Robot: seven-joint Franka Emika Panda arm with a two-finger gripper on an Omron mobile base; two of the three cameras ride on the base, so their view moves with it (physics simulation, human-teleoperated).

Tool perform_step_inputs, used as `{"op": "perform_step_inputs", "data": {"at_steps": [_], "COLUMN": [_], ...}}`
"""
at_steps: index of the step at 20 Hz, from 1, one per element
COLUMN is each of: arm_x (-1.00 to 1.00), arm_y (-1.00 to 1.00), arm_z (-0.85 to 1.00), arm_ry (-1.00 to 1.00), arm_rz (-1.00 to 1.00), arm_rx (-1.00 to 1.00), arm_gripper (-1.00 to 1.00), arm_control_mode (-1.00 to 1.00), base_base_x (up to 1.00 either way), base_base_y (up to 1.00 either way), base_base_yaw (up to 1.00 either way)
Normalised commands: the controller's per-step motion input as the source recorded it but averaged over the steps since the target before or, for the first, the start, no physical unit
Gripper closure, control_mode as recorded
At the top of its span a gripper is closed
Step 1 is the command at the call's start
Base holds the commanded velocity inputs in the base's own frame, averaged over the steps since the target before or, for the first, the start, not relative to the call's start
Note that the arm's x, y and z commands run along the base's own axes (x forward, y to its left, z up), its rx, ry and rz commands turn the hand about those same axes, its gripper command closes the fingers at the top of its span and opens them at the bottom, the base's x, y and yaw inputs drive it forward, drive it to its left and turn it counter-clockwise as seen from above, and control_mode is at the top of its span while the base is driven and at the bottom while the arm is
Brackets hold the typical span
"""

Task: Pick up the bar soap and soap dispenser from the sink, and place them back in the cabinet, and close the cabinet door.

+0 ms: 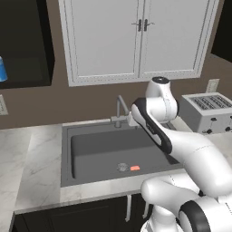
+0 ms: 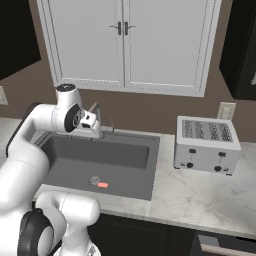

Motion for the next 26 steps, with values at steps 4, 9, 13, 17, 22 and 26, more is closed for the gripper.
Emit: {"op": "perform_step_inputs", "data": {"at_steps": [4,9,13,17,22,26], "arm_x": [0.03,0.01,0.03,0.01,0.03,0.04], "arm_y": [0.00,0.00,-0.03,-0.05,-0.04,-0.05], "arm_z": [-0.08,-0.19,-0.19,-0.19,-0.20,-0.19], "arm_ry": [0.00,0.00,0.00,0.00,0.00,0.00], "arm_rz": [0.00,0.00,0.00,0.00,0.00,0.00], "arm_rx": [0.01,0.00,0.00,0.00,0.00,0.00], "arm_gripper": [-1.00,-1.00,-1.00,-1.00,-1.00,-1.00], "arm_control_mode": [-1.00,-1.00,-1.00,-1.00,-1.00,-1.00], "base_base_x": [0.00,0.00,0.00,0.00,0.00,0.00], "base_base_y": [0.00,0.00,0.00,0.00,0.00,0.00], "base_base_yaw": [0.00,0.00,0.00,0.00,0.00,0.00]}}
